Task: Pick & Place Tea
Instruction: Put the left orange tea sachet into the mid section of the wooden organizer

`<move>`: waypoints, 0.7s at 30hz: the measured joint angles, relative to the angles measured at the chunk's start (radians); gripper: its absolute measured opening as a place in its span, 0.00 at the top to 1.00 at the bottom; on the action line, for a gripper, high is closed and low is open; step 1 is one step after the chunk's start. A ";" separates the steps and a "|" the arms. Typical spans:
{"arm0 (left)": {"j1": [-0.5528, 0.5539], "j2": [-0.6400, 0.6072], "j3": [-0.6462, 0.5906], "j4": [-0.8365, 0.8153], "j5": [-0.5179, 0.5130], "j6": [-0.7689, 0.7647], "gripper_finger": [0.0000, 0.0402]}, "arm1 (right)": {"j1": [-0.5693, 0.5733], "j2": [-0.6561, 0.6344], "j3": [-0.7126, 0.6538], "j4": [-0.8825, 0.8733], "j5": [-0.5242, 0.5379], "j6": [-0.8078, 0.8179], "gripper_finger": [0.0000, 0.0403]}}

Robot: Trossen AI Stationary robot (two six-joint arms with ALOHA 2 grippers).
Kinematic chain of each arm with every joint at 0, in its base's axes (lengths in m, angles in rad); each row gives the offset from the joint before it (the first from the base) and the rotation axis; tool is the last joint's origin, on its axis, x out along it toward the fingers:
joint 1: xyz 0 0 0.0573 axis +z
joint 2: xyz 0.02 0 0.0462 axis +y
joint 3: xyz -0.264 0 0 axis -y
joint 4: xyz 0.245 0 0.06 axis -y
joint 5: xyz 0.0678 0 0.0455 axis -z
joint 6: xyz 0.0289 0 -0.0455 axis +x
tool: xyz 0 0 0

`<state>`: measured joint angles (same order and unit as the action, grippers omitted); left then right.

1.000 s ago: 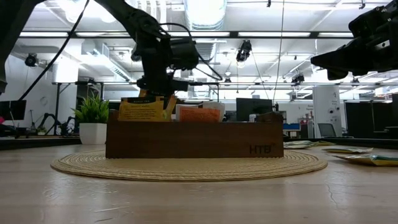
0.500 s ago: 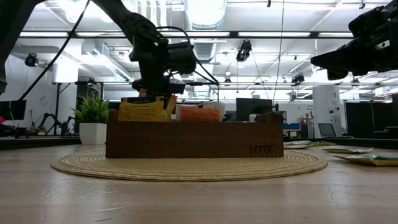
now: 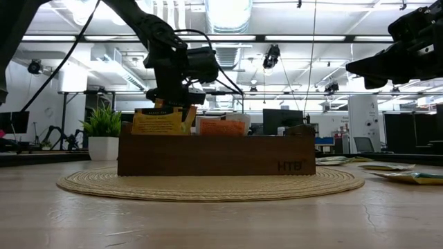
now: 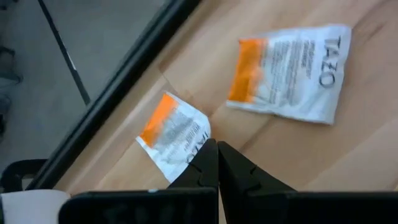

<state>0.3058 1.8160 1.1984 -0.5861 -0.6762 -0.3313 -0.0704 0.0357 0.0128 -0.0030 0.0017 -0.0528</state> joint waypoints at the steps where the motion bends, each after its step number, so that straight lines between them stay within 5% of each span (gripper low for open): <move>1: 0.000 0.000 0.002 0.004 -0.015 0.002 1.00 | 0.000 0.000 0.000 0.000 0.000 0.000 0.98; 5: 0.002 -0.001 0.008 0.007 -0.029 -0.040 1.00 | 0.000 0.000 0.000 0.000 0.000 0.000 0.98; 10: 0.083 -0.014 0.005 0.085 0.373 -0.009 0.97 | 0.000 0.000 0.000 0.000 0.000 0.000 0.98; 14: 0.084 -0.015 -0.008 0.098 0.343 -0.002 0.86 | 0.000 0.000 0.000 0.000 0.000 0.000 0.98; 21: 0.086 -0.023 -0.009 0.047 0.258 -0.002 0.50 | 0.000 0.000 0.000 0.000 0.000 0.000 0.98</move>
<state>0.3919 1.7927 1.1892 -0.5388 -0.4185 -0.3332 -0.0704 0.0355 0.0132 -0.0029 0.0017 -0.0528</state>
